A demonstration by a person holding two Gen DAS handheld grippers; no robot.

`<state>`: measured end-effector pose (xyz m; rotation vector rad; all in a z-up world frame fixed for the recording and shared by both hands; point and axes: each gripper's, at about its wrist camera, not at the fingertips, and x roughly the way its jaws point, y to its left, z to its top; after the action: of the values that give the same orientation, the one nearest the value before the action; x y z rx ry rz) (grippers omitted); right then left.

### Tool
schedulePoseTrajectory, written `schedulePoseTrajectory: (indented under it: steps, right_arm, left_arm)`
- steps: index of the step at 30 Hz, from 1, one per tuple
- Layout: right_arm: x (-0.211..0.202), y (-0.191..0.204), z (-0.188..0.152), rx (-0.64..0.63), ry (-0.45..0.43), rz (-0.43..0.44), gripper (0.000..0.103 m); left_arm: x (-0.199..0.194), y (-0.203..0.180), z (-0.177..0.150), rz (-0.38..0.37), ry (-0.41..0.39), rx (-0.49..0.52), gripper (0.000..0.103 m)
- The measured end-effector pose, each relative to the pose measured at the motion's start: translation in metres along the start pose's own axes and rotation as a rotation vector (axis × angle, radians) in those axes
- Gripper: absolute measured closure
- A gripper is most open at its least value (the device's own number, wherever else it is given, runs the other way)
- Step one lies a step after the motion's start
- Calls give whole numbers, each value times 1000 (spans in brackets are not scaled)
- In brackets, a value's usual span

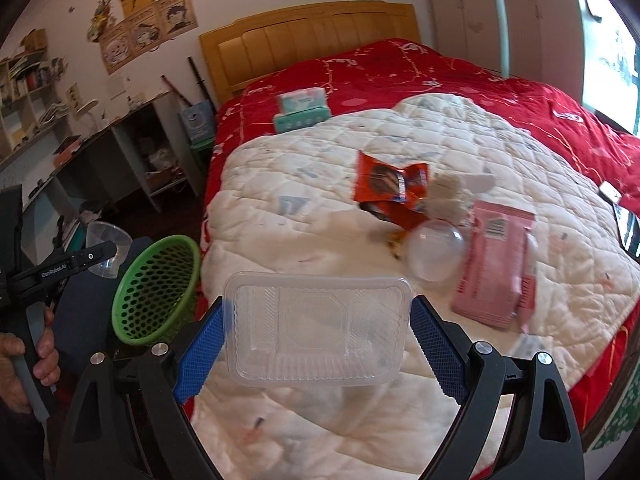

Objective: Collect trash
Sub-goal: 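Drop the clear cup into the green wastebasket with the left tool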

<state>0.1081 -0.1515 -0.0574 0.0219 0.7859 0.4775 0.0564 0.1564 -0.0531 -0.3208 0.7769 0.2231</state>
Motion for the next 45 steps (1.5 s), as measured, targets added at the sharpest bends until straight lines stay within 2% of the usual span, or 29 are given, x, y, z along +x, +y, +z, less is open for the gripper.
schedulePoseTrajectory:
  steps: [12, 16, 19, 22, 31, 36, 45]
  right_arm:
    - [22, 41, 6, -59, 34, 49, 17]
    - [30, 51, 7, -73, 48, 61, 17]
    - [36, 57, 7, -82, 59, 71, 17]
    - [40, 64, 7, -94, 67, 78, 17]
    - [51, 87, 12, -139, 79, 116, 17]
    - [62, 110, 18, -172, 95, 155, 17]
    - [98, 161, 29, -223, 154, 249, 17]
  left_arm:
    - [35, 66, 0, 108, 87, -70, 45]
    - [47, 80, -3, 103, 113, -102, 44]
    - [50, 87, -6, 99, 121, -129, 32]
    - [50, 93, -9, 106, 119, -145, 31]
    - [22, 109, -15, 111, 69, -200, 31]
    - [3, 115, -17, 144, 36, -194, 31]
    - [-25, 141, -21, 174, -6, -241, 31]
